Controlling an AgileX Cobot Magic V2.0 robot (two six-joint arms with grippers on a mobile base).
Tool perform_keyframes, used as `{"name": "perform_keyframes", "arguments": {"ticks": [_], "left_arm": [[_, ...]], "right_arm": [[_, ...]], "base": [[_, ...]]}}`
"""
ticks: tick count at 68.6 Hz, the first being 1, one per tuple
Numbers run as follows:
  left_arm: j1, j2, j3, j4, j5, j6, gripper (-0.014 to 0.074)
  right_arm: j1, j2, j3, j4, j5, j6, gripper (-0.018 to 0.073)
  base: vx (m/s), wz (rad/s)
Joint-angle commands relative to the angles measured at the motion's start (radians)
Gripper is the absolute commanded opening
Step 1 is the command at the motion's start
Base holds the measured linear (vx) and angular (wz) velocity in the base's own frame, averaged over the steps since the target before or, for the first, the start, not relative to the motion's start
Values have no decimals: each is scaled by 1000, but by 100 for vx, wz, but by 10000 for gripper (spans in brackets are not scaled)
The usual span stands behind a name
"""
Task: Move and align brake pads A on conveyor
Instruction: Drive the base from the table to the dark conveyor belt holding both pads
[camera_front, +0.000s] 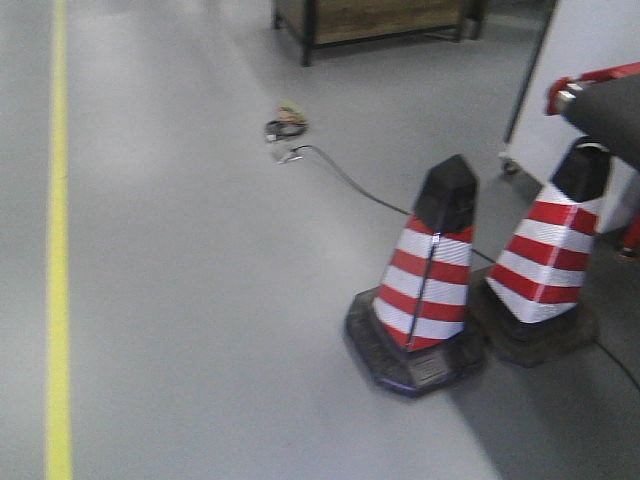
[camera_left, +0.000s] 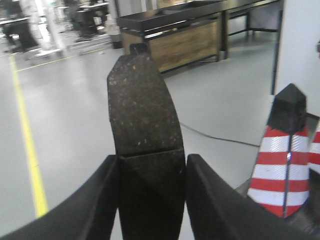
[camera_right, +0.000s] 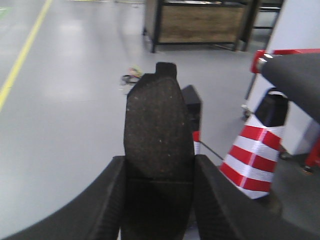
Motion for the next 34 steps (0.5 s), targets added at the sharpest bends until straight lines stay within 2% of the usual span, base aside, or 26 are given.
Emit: {"name": "perform_keyframes", "arguments": {"ticks": [1,34], "left_arm": [[-3,7,-32,-20,-85,-1,136],[-3,7,-32,-20,-85,-1,136]], "right_arm": [[-4,9,-27,0,-96,-4,8],[-4,9,-27,0,-95,-4,8]], "base": [[46,-73],[44,-68]]}}
